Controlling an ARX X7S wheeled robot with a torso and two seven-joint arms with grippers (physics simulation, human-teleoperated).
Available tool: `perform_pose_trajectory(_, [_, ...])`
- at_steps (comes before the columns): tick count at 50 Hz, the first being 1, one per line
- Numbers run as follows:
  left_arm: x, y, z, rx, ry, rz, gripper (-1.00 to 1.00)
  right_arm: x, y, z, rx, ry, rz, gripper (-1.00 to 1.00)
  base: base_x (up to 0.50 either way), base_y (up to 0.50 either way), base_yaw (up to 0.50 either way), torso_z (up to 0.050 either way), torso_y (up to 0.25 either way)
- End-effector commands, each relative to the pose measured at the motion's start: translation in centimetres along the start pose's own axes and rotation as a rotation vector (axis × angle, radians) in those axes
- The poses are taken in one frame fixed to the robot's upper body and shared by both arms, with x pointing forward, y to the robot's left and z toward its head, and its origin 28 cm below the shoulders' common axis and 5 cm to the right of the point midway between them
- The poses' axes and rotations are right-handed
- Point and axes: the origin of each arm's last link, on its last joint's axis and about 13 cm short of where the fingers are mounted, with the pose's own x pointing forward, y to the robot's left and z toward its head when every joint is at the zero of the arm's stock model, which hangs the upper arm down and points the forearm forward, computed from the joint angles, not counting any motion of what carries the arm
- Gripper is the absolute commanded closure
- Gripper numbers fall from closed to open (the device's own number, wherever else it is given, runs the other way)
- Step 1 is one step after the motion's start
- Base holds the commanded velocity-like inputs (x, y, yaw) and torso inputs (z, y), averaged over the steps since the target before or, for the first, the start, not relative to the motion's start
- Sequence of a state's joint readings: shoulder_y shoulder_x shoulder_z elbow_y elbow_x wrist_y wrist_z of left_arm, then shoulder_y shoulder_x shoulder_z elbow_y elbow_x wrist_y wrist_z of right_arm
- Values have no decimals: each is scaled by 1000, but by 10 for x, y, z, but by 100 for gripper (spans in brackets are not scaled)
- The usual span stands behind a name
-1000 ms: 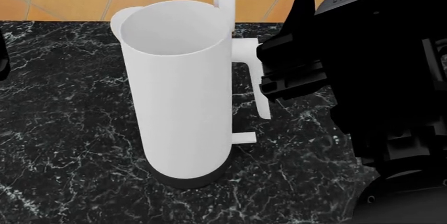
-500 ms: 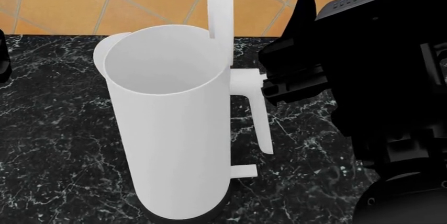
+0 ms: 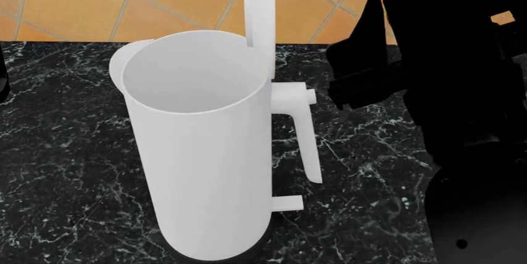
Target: Close the lid of the electric kettle.
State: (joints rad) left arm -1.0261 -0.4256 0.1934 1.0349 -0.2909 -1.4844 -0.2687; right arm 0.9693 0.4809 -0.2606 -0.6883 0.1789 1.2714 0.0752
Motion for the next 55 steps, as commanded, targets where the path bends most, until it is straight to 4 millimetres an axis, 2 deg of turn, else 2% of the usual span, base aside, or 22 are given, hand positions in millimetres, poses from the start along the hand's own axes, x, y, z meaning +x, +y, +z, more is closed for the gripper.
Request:
perform_pose_trajectory(1, [0, 0, -1, -30, -20, -18, -100, 32, 4, -20, 32, 79, 31, -100, 0, 0, 0, 0, 0])
perform_pose_trajectory(9, [-1, 2, -2, -30, -16, -14, -100, 36, 13, -14, 24, 82, 90, -100, 0, 0, 0, 0, 0])
perform_pose_trajectory(32, [-2, 1, -12, -27, 6, -4, -100, 44, 3, 32, -31, -11, 116, -100, 0, 0, 0, 0, 0])
perform_pose_trajectory(55, [-8, 7, -13, -26, 11, 10, -100, 44, 18, 41, -46, -14, 213, -100, 0, 0, 0, 0, 0])
